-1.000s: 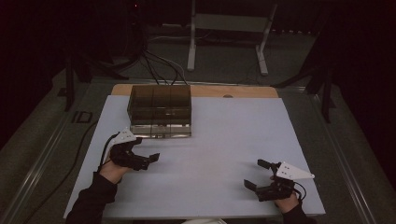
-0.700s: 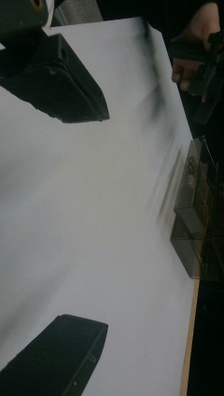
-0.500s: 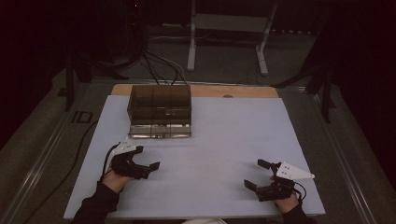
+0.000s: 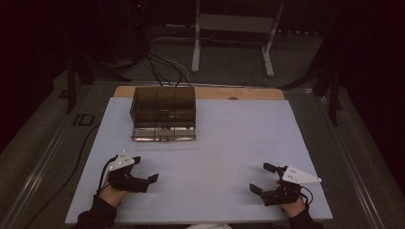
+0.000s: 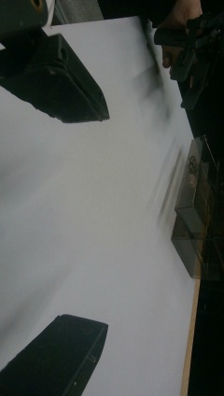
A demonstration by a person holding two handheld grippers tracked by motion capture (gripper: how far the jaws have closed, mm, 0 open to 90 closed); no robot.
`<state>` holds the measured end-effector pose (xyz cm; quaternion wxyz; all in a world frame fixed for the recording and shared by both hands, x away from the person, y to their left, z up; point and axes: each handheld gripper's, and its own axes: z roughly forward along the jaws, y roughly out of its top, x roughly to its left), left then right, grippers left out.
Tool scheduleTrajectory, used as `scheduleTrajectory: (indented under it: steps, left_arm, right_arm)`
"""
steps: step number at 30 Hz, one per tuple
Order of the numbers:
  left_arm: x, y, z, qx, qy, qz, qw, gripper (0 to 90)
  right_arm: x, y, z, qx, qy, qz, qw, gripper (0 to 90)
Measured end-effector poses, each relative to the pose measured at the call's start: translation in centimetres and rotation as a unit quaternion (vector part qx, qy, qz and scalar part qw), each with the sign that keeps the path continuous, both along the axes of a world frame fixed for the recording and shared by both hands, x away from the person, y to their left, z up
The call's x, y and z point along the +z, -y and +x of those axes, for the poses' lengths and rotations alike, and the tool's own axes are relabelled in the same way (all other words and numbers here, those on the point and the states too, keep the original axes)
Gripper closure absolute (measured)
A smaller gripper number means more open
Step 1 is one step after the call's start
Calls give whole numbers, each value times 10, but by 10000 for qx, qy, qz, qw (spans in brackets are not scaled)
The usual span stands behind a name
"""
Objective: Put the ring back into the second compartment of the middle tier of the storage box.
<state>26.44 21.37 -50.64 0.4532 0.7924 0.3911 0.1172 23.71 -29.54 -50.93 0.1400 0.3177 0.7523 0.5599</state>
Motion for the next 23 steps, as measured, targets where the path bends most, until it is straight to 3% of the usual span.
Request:
scheduleTrajectory:
  steps: [23]
  left_arm:
    - [-6, -4, -7, -48, 9, -41, 10000, 10]
  right_arm:
    - [-1, -1, 1, 19, -17, -34, 10000, 10]
